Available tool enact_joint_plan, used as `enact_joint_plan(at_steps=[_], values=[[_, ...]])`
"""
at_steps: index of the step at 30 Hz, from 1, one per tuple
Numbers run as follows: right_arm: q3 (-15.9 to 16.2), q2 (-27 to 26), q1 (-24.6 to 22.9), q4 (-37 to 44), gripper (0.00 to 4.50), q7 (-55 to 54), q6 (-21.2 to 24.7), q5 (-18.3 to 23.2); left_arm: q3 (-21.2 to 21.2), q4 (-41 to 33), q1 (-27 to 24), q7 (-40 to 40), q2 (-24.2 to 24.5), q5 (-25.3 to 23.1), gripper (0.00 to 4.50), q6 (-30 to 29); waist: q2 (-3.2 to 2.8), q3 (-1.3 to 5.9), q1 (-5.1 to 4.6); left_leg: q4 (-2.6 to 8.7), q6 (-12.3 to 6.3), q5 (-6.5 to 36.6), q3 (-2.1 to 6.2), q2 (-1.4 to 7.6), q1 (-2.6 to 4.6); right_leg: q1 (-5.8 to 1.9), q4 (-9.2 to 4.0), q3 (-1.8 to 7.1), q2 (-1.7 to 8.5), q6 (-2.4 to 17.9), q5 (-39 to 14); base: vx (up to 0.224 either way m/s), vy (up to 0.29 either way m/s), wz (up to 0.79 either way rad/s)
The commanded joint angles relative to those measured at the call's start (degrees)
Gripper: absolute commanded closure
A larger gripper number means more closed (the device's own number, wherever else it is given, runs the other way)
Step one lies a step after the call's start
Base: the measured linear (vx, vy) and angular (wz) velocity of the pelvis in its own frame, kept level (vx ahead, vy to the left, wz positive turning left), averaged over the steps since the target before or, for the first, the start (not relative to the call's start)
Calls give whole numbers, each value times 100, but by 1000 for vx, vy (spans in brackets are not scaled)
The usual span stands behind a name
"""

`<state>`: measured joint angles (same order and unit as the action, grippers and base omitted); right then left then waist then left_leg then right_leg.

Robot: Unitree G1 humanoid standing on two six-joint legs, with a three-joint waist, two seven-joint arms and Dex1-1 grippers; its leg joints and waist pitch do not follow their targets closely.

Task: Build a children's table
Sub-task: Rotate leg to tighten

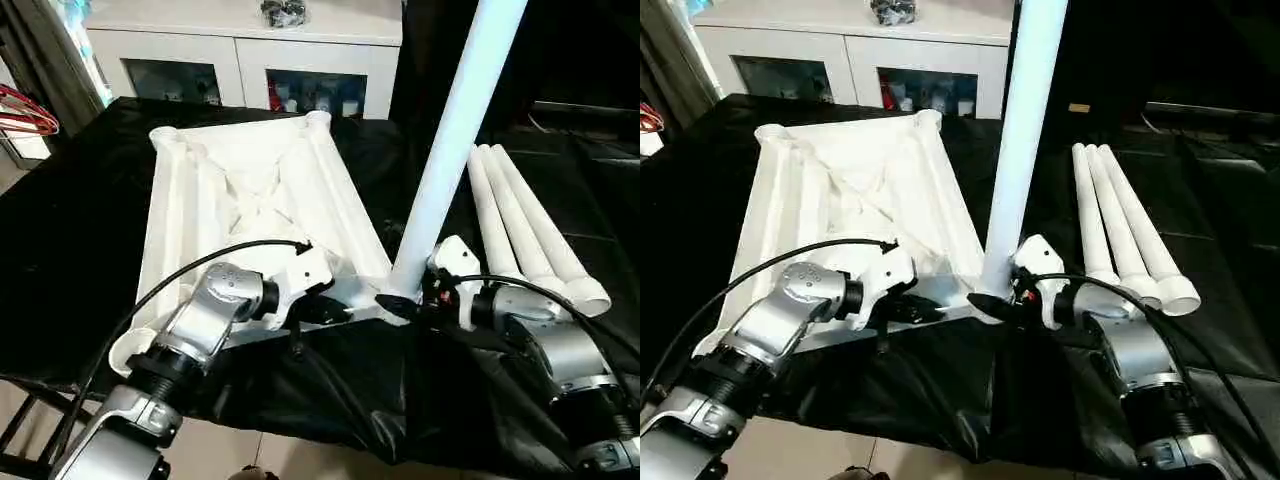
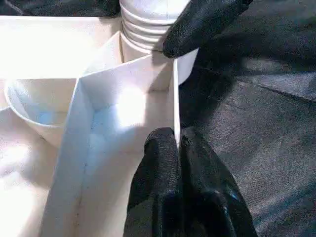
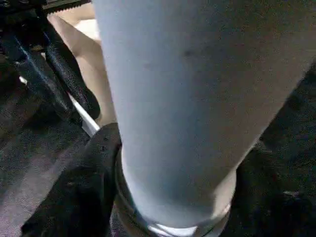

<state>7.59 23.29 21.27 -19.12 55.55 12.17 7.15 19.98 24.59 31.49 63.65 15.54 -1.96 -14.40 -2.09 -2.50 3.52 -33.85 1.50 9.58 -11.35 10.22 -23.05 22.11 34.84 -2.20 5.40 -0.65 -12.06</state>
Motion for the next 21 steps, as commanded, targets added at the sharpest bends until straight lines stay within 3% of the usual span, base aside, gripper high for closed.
enact_joint_plan(at_steps=[1,6,8,9,10,11,13,17,20,21], values=[[270,-120,-45,232,172,176,47,135,206,-203,8,191,-117,101,450,116,56,350,-11,402,-357,1172,126,303,185,-186,-379,166,285,1524,-393,0,0,0],[198,-424,-64,9,178,-521,37,-112,135,-55,72,-237,-275,9,450,-34,63,336,-21,420,-295,1262,131,298,181,-178,-398,168,286,1478,-602,0,0,0],[143,-559,-29,-119,178,-884,15,-240,78,30,122,-464,-367,-41,450,-118,58,318,-42,440,-175,1436,131,298,198,-150,-426,173,285,1431,-885,0,0,0],[-8,-857,73,-393,178,-1637,47,-395,-13,208,239,-998,-556,-188,450,-275,66,310,-56,453,-90,1601,139,293,202,-149,-452,175,294,1369,-1159,0,0,0],[-44,-925,97,-454,178,-1803,58,-422,-33,249,266,-1122,-600,-221,450,-315,50,282,-92,471,39,1827,136,288,226,-97,-486,184,291,1319,-1504,0,0,0],[-103,-1039,145,-561,178,-2047,94,-442,-70,311,322,-1362,-682,-284,450,-428,59,292,-110,478,143,1995,165,276,230,-117,-501,170,304,1207,-1832,0,0,0],[-261,-1323,267,-798,178,-2634,108,-465,-212,392,427,-1846,-920,-316,450,-789,67,282,-126,481,179,2117,178,279,239,-94,-546,181,308,1094,-2012,0,0,0],[-626,-1936,621,-1347,178,-3930,57,-465,-501,448,564,-2673,-1480,-218,450,-1185,61,296,-209,493,229,2051,192,254,193,-95,-548,169,296,1042,-1941,0,0,0],[-746,-2113,773,-1565,178,-4126,-31,-407,-529,487,591,-2818,-1676,-184,450,-1108,72,325,-187,470,92,1756,173,252,169,-121,-523,174,282,1068,-1445,0,0,0],[-828,-2185,840,-1659,123,-4105,-84,-329,-476,525,595,-2813,-1725,-225,450,-1013,83,345,-173,448,-2,1557,157,252,158,-140,-496,175,277,1117,-1103,0,0,0]])
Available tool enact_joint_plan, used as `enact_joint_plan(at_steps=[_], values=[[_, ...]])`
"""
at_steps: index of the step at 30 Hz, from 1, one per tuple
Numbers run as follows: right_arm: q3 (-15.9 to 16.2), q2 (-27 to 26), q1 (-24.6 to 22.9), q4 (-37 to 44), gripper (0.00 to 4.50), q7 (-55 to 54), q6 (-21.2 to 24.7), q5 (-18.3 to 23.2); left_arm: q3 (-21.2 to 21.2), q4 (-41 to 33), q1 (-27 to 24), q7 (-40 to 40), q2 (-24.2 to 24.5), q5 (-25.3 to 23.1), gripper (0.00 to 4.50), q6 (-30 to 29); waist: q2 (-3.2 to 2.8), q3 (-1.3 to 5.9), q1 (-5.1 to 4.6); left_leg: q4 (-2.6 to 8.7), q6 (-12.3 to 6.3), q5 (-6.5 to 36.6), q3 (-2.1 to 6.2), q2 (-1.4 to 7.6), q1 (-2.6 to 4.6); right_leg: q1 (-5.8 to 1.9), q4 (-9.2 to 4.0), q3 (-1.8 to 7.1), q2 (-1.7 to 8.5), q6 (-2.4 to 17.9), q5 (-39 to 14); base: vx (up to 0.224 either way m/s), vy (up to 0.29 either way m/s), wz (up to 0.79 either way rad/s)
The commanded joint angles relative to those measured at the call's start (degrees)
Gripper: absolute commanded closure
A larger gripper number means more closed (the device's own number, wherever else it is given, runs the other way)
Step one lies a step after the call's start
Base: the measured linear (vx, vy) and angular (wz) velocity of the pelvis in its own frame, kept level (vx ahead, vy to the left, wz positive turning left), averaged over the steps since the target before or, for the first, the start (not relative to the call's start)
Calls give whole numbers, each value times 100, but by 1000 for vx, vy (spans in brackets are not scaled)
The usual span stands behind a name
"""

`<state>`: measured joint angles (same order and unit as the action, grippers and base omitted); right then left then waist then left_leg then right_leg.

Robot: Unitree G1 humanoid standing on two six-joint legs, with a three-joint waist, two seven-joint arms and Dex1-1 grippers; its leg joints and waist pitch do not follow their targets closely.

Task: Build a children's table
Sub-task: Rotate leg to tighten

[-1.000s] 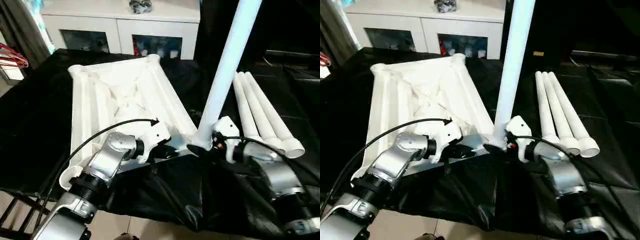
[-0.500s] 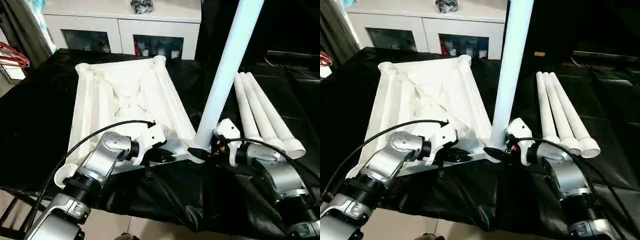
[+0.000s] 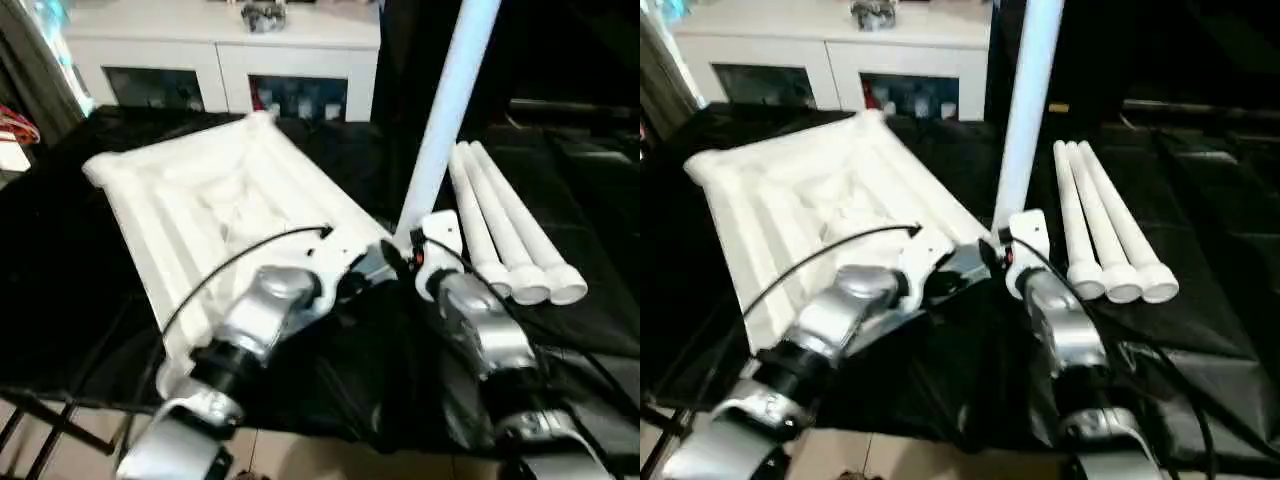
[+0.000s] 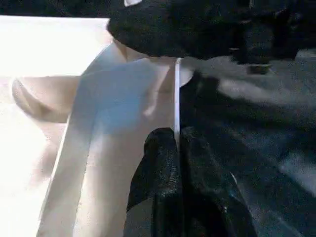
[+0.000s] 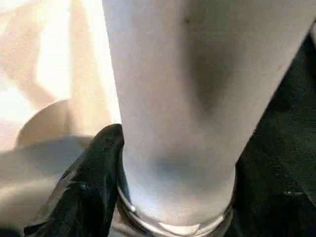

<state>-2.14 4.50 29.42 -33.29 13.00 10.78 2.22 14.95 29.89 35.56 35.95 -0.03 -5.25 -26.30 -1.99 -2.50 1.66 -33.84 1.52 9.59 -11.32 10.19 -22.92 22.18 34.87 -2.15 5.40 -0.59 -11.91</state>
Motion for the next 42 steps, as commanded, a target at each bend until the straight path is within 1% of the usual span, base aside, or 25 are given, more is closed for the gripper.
enact_joint_plan(at_steps=[1,2,4,6,8,11,12,13,16,18,20,25,27,28,29,30,31,33,34,35,38,39,40,41,42], values=[[94,-328,44,-249,109,191,71,237,75,11,181,-5,-163,74,450,219,69,349,22,436,-60,1471,148,255,145,-146,-488,171,279,1147,-967,0,0,0],[76,-335,58,-254,103,231,78,268,123,10,170,23,-153,43,450,269,63,362,34,413,-213,1196,143,247,119,-185,-444,161,277,1241,-576,0,0,0],[58,-341,71,-264,89,256,51,260,173,-29,138,68,-152,28,450,282,46,371,44,397,-326,984,139,255,121,-194,-410,153,274,1323,-253,0,0,0],[68,-320,59,-243,61,318,-12,236,232,-100,94,153,-137,31,450,324,46,367,48,393,-372,1004,129,258,136,-194,-413,149,272,1385,-218,0,0,0],[95,-302,54,-246,54,252,-121,183,270,-131,74,183,-130,36,450,324,22,347,50,414,-320,1203,130,268,152,-182,-444,150,279,1395,-519,0,0,0],[50,-247,-21,-32,54,188,-163,202,297,-100,63,213,-129,37,450,445,40,330,45,447,-173,1469,138,279,165,-171,-476,157,274,1296,-889,0,0,0],[-23,-140,-194,397,54,228,-110,245,278,17,86,164,-142,17,450,609,45,330,43,450,-156,1482,140,279,162,-171,-477,159,275,1278,-911,0,0,0],[-23,-140,-194,397,54,228,-110,245,278,17,86,164,-142,17,450,609,77,320,46,452,-166,1469,138,271,153,-180,-495,161,264,1226,-920,0,0,0],[-137,104,-603,1233,54,322,119,353,130,275,177,-161,-182,-25,450,689,68,334,124,436,-244,1219,127,272,158,-188,-470,175,265,1138,-628,0,0,0],[-242,265,-908,1805,49,425,310,467,18,413,222,-328,-189,-33,406,680,76,334,170,434,-286,1143,133,271,154,-203,-464,177,267,1067,-562,0,0,0],[-330,458,-1255,2393,49,622,501,623,-9,457,219,-360,-134,-40,392,666,77,333,179,440,-302,1235,140,271,146,-195,-488,167,283,1036,-770,0,0,0],[-302,660,-1525,2839,49,872,712,758,-6,389,178,-356,-43,-69,357,761,82,335,164,451,-291,1258,151,275,132,-189,-490,157,280,1062,-853,0,0,0],[-157,926,-1747,3194,49,1242,1027,867,-165,-19,93,-441,198,-57,346,691,74,338,168,443,-308,1250,151,286,144,-191,-489,161,278,1086,-778,0,0,0],[-143,947,-1763,3218,49,1270,1051,873,-183,-62,84,-450,222,-54,346,678,76,334,171,448,-343,1167,159,288,117,-213,-472,156,282,1114,-632,0,0,0],[-62,1040,-1813,3300,49,1375,1186,870,-349,-363,33,-563,384,-52,346,538,84,341,159,435,-367,1141,149,284,125,-198,-466,156,280,1147,-565,0,0,0],[-53,1048,-1816,3303,49,1383,1199,868,-371,-399,27,-580,403,-54,346,519,84,342,152,434,-368,1110,157,287,115,-218,-443,149,280,1186,-497,0,0,0],[23,1107,-1834,3340,49,1448,1271,850,-536,-649,-8,-710,534,-68,346,384,107,336,142,434,-393,1079,151,278,102,-217,-454,146,280,1197,-482,0,0,0],[124,1163,-1841,3353,49,1520,1364,824,-718,-983,-62,-832,729,-117,346,210,78,329,106,427,-400,1066,149,272,115,-202,-454,135,272,1238,-581,0,0,0],[231,1195,-1849,3348,49,1587,1441,806,-860,-1369,-150,-911,971,-224,346,62,151,329,101,422,-399,1088,143,286,124,-203,-448,138,274,1240,-672,0,0,0],[231,1195,-1849,3348,49,1587,1441,806,-860,-1369,-150,-911,971,-224,346,62,96,326,115,421,-395,1025,143,287,134,-185,-447,143,274,1243,-712,0,0,0],[523,1236,-1820,3258,49,1623,1660,654,-1273,-2558,-460,-1043,1504,-433,346,-661,131,326,131,431,-360,873,146,316,150,-174,-400,139,260,1259,-584,0,0,0],[555,1227,-1801,3210,49,1616,1684,632,-1329,-2714,-510,-1034,1573,-444,346,-790,112,321,133,434,-353,869,146,311,150,-164,-400,139,251,1262,-585,0,0,0],[605,1210,-1770,3127,49,1601,1717,596,-1417,-2966,-593,-1014,1685,-457,346,-1001,133,323,143,428,-295,861,141,313,166,-162,-382,142,256,1290,-567,0,0,0],[621,1205,-1759,3101,49,1589,1734,591,-1437,-3060,-625,-1015,1727,-447,346,-1092,122,297,156,440,-246,936,127,305,173,-135,-413,152,245,1274,-657,0,0,0],[676,1164,-1673,2929,49,1554,1752,549,-1452,-3280,-750,-995,1965,-600,346,-1402,148,296,162,439,-223,969,126,297,174,-139,-420,153,240,1258,-692,0,0,0]])
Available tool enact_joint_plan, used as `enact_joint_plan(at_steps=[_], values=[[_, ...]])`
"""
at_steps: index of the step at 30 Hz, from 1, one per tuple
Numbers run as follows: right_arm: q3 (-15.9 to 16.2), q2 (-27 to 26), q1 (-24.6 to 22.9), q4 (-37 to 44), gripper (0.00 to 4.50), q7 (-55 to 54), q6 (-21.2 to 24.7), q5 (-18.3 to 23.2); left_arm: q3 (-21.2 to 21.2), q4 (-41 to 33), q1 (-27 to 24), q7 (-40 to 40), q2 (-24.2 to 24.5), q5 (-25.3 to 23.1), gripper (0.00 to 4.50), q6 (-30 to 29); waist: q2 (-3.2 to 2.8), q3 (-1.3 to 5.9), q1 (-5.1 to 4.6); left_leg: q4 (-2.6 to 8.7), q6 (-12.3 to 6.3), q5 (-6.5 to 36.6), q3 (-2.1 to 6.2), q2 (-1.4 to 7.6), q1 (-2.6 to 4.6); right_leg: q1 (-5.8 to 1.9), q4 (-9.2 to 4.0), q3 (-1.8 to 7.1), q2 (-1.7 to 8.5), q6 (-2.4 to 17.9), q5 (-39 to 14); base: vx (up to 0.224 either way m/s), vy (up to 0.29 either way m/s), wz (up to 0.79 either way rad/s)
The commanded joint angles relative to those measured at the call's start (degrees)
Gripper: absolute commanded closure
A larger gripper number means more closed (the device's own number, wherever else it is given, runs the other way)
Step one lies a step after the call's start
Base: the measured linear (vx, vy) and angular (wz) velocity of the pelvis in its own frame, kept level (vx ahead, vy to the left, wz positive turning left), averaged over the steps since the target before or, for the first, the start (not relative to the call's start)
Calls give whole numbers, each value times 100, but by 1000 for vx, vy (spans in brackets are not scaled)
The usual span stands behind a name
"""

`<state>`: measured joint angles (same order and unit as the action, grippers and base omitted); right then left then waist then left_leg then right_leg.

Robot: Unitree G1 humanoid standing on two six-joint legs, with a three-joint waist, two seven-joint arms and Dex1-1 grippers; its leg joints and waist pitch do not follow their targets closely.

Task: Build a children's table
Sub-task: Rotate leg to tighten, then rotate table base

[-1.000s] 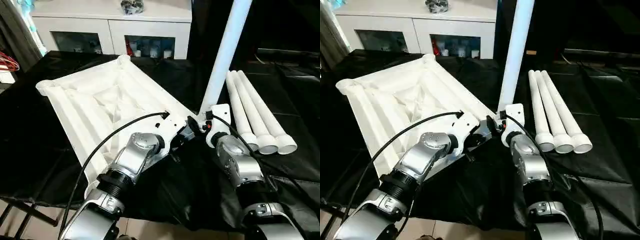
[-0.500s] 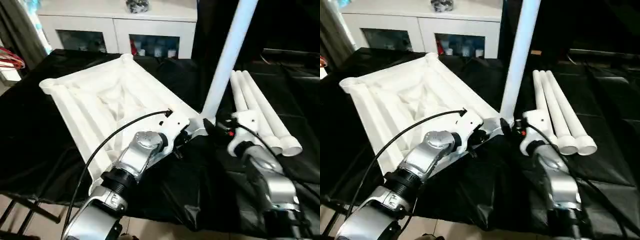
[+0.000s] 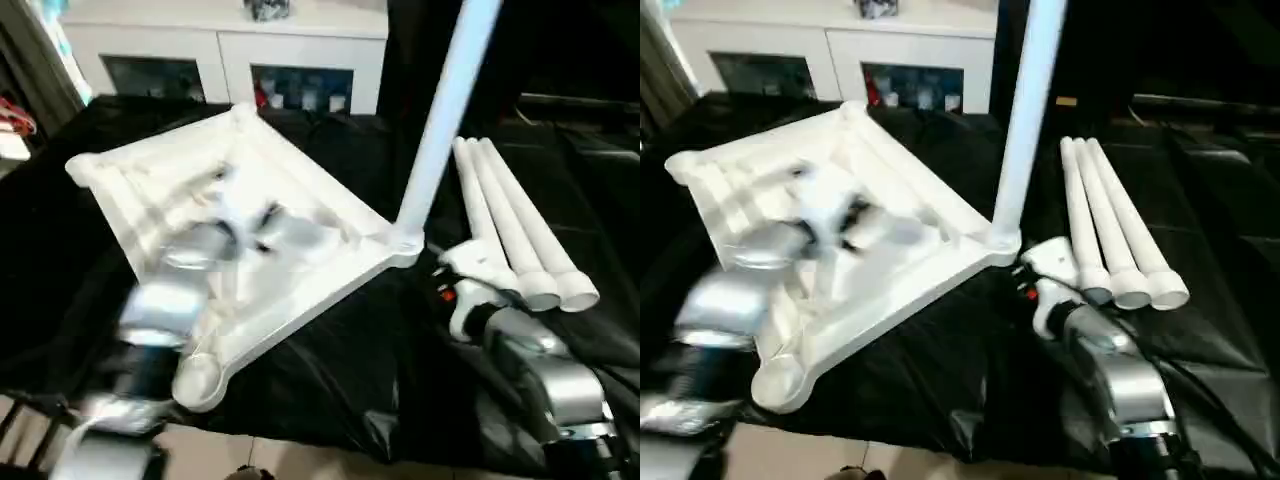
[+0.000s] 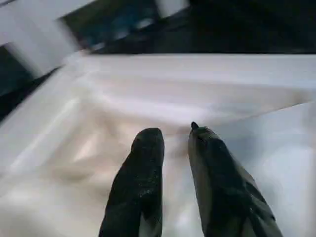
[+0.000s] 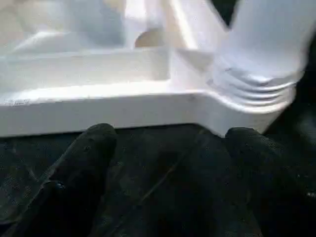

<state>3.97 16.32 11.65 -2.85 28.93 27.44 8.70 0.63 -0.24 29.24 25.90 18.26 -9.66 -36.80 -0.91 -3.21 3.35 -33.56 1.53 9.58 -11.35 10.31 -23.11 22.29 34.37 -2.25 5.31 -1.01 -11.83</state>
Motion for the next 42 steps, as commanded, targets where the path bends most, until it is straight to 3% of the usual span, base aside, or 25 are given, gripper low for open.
enact_joint_plan(at_steps=[1,3,4,5,11,14,20,27,31,35,40,42], values=[[73,-24,117,-140,49,-45,90,-107,-23,-297,-136,9,169,-178,346,-411,27,367,20,424,-152,995,141,292,204,-141,-346,163,253,1284,-703,0,0,0],[121,-82,241,-378,67,-106,82,-169,-75,-422,-306,-28,480,-373,362,-736,35,367,35,424,-64,1048,137,291,223,-130,-345,170,246,1232,-679,0,0,0],[134,-95,276,-448,86,-130,53,-200,-93,-421,-354,-61,569,-448,379,-806,36,365,20,437,-23,1027,144,268,188,-147,-333,163,234,1187,-671,0,0,0],[149,-110,314,-505,94,-142,85,-190,-129,-454,-428,-108,687,-516,379,-920,56,359,31,433,21,1110,136,267,215,-127,-347,172,237,1153,-716,0,0,0],[260,-200,492,-726,141,-146,57,-226,-137,-445,-687,-164,1113,-643,425,-1374,21,381,61,422,83,1039,146,252,219,-132,-312,171,231,1175,-394,0,0,0],[274,-265,629,-947,159,-254,-60,-306,190,-310,-877,139,1325,-650,443,-1317,35,384,74,422,80,1033,148,244,213,-135,-300,169,243,1190,-381,0,0,0],[229,-434,928,-1402,216,-403,-209,-344,910,-317,-1149,1020,1524,-309,450,-1306,-7,388,84,436,206,1190,145,239,217,-129,-294,175,234,1222,-424,0,0,0],[279,-573,1374,-2067,274,-484,-476,-436,1601,-779,-1353,2235,2167,-27,450,-1113,2,373,45,440,273,1472,156,230,211,-118,-310,190,261,1227,-827,0,0,0],[300,-616,1650,-2501,307,-504,-691,-509,1890,-1406,-1470,3117,2413,492,450,-799,5,377,43,441,311,1419,148,239,219,-116,-280,185,250,1277,-740,0,0,0],[295,-662,1870,-2813,352,-509,-837,-558,2082,-1821,-1398,3433,2277,920,450,-981,7,387,18,420,324,1259,127,233,216,-135,-234,184,226,1354,-465,0,0,0],[318,-724,2069,-3103,397,-480,-990,-594,2391,-1811,-1135,3467,1807,988,450,-892,42,413,2,372,180,856,110,211,174,-197,-200,187,233,1401,-37,0,0,0],[346,-762,2147,-3253,410,-496,-1085,-638,2531,-1566,-921,3332,1441,896,450,-764,31,416,8,349,140,847,90,214,198,-177,-217,194,230,1424,-56,0,0,0]])
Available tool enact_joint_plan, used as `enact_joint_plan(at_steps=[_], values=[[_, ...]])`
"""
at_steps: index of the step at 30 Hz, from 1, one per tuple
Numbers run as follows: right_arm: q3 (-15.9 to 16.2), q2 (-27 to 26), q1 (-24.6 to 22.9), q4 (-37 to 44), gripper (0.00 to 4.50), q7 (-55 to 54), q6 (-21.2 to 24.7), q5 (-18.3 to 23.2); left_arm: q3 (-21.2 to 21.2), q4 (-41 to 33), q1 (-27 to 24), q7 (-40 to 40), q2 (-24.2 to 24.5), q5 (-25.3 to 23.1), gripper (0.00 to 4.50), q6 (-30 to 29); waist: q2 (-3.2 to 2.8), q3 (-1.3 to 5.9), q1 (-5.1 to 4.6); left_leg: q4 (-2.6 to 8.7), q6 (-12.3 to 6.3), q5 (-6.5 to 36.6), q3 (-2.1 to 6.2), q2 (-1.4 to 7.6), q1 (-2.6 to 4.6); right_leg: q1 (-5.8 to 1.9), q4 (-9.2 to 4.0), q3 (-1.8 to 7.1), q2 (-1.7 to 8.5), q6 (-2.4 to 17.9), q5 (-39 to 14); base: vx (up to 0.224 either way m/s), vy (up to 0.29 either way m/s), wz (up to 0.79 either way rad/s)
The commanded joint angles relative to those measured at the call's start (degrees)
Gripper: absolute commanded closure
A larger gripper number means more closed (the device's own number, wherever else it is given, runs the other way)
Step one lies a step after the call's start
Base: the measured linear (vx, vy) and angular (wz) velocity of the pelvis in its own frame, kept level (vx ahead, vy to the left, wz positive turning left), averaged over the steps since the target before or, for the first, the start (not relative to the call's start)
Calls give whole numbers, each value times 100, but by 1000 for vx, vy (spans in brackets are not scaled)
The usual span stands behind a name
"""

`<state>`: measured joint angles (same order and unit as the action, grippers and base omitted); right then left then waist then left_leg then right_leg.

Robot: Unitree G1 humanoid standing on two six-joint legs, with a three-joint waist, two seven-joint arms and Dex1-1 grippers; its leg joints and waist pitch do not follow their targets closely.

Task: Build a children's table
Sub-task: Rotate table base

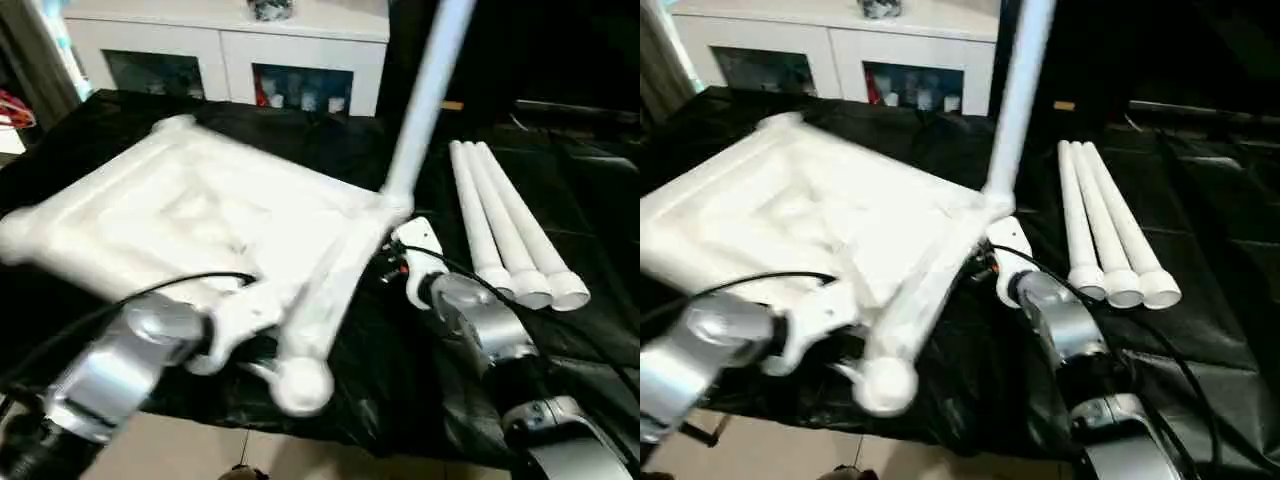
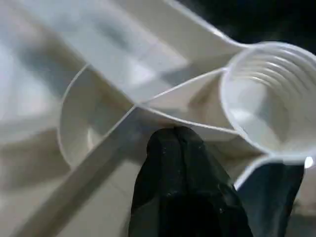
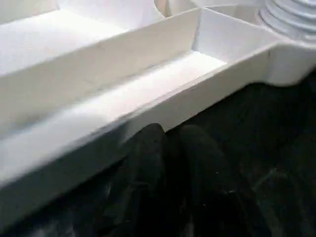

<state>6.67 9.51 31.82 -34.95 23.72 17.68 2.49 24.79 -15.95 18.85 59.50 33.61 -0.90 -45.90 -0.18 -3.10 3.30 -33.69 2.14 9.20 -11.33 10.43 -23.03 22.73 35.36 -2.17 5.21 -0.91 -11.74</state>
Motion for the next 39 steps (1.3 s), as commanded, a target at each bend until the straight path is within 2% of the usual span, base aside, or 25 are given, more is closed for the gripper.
enact_joint_plan(at_steps=[1,5,6,7,8,9,10,13,14,16,18,19,23,24,26,27,28,30,31,34,35,38,39], values=[[81,-96,156,-92,416,20,-142,-32,172,136,207,-83,-217,-17,450,216,-51,409,27,362,85,854,96,206,183,-238,-304,182,240,1425,-39,0,0,0],[68,-135,211,-214,447,31,-223,-52,240,479,445,-315,-586,-14,450,291,-30,409,4,363,113,1001,103,201,176,-248,-317,177,233,1383,-177,0,0,0],[64,-143,216,-224,447,40,-231,-54,238,559,496,-363,-682,6,450,306,-55,409,0,359,110,1004,103,201,181,-244,-317,180,237,1392,-167,0,0,0],[60,-157,217,-227,447,43,-233,-56,244,772,610,-458,-889,14,450,393,-58,404,-7,357,101,1043,93,195,190,-227,-338,181,217,1389,-184,0,0,0],[58,-165,219,-229,447,46,-235,-57,248,917,686,-522,-1028,17,450,455,-47,409,11,355,110,1053,98,198,191,-241,-336,179,222,1392,-189,0,0,0],[57,-175,220,-231,447,45,-236,-56,247,1032,744,-567,-1129,20,450,502,-81,420,28,350,119,1043,107,204,199,-241,-322,177,232,1398,-158,0,0,0],[52,-178,222,-247,447,27,-254,-63,229,1249,834,-704,-1277,-9,450,588,-90,414,26,355,129,1058,114,202,185,-246,-319,173,228,1397,-132,0,0,0],[17,-162,224,-282,447,33,-300,-50,193,1787,1033,-1003,-1563,-125,450,836,-58,409,25,351,119,1197,104,193,189,-240,-358,180,229,1393,-258,0,0,0],[-10,-121,206,-226,447,11,-287,-50,184,2095,1131,-1201,-1640,-245,450,1027,-89,413,21,351,136,1247,112,191,190,-246,-367,175,223,1359,-271,0,0,0],[-22,-103,196,-194,447,-1,-278,-51,182,2215,1166,-1279,-1657,-298,450,1109,-64,428,19,350,123,1166,131,198,165,-281,-342,168,242,1359,-162,0,0,0],[-118,0,150,29,447,-93,-96,-57,165,2422,1226,-1409,-1647,-368,450,1283,-78,435,0,336,71,1118,128,198,164,-274,-335,164,240,1395,-78,0,0,0],[-118,0,150,29,447,-93,-96,-57,165,2422,1226,-1409,-1647,-368,450,1283,-70,437,6,328,25,1045,122,196,167,-276,-328,163,235,1425,-11,0,0,0],[-441,375,129,614,447,-133,533,46,-81,1977,1054,-1234,-1558,-104,450,1251,-61,429,47,323,-44,929,108,212,178,-264,-319,162,226,1462,-8,0,0,0],[-441,375,129,614,447,-133,533,46,-81,1977,1054,-1234,-1558,-104,450,1251,-64,427,53,325,-42,928,116,216,177,-279,-313,159,227,1466,-9,0,0,0],[-530,467,139,729,447,-99,648,95,-138,1874,1002,-1212,-1531,-59,450,1273,-73,418,75,326,-24,1012,103,217,195,-246,-329,160,217,1433,-135,0,0,0],[-654,561,215,765,419,-77,790,174,-222,1792,942,-1261,-1507,-40,417,1313,-85,413,67,325,-7,1042,103,211,192,-250,-331,163,216,1424,-182,0,0,0],[-654,561,215,765,412,-77,790,174,-222,1792,942,-1261,-1507,-40,409,1313,-72,412,67,330,22,1100,103,208,188,-249,-346,164,220,1396,-276,0,0,0],[-919,775,662,346,409,-362,1046,192,-477,1581,870,-1168,-1381,184,409,1236,-74,425,54,328,66,1139,110,206,195,-248,-335,159,228,1420,-364,0,0,0],[-1013,852,872,73,390,-540,1127,181,-570,1465,843,-1105,-1321,285,390,1196,-26,415,18,327,94,1116,105,195,171,-250,-332,154,217,1458,-404,0,0,0],[-1153,982,1276,-533,366,-914,1203,131,-729,1250,805,-1006,-1213,442,364,1141,-50,395,17,307,181,1255,87,188,200,-208,-347,155,221,1447,-736,0,0,0],[-1198,1009,1385,-692,359,-999,1257,134,-778,1175,787,-976,-1190,494,364,1151,5,381,8,312,172,1316,77,187,194,-206,-375,159,209,1357,-843,0,0,0],[-1367,1079,1711,-1216,325,-1192,1201,136,-955,910,716,-889,-1142,679,329,1079,-31,397,13,297,179,1178,78,185,183,-206,-344,159,214,1346,-690,0,0,0],[-1396,1103,1819,-1423,325,-1254,1133,137,-969,830,688,-872,-1126,707,321,1056,28,404,-1,294,150,1127,76,184,168,-220,-337,156,209,1353,-616,0,0,0]])
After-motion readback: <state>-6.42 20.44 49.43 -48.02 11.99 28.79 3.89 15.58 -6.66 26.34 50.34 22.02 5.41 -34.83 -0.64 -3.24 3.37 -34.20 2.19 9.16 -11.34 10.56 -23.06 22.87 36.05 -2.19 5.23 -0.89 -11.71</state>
